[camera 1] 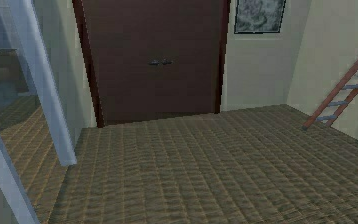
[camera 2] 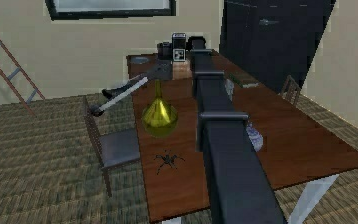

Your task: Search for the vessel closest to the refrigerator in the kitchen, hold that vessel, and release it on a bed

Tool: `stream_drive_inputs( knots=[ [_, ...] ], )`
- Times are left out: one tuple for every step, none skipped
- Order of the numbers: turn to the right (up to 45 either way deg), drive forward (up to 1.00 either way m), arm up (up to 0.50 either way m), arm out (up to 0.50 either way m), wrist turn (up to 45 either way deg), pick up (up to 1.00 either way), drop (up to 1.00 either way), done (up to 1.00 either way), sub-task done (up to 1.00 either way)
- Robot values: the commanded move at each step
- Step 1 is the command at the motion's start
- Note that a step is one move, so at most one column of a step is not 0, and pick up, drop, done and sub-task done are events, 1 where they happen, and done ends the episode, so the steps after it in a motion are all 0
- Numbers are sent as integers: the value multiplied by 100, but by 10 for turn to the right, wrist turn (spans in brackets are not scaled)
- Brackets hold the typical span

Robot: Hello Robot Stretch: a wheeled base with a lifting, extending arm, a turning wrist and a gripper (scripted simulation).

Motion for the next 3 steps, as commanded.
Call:
stream_drive_inputs(
  knots=[
    [0,0,0,0,450,0,0,0,0],
    [0,0,0,0,240,0,0,0,0],
    [0,0,-24,0,0,0,0,0,0]
  ],
)
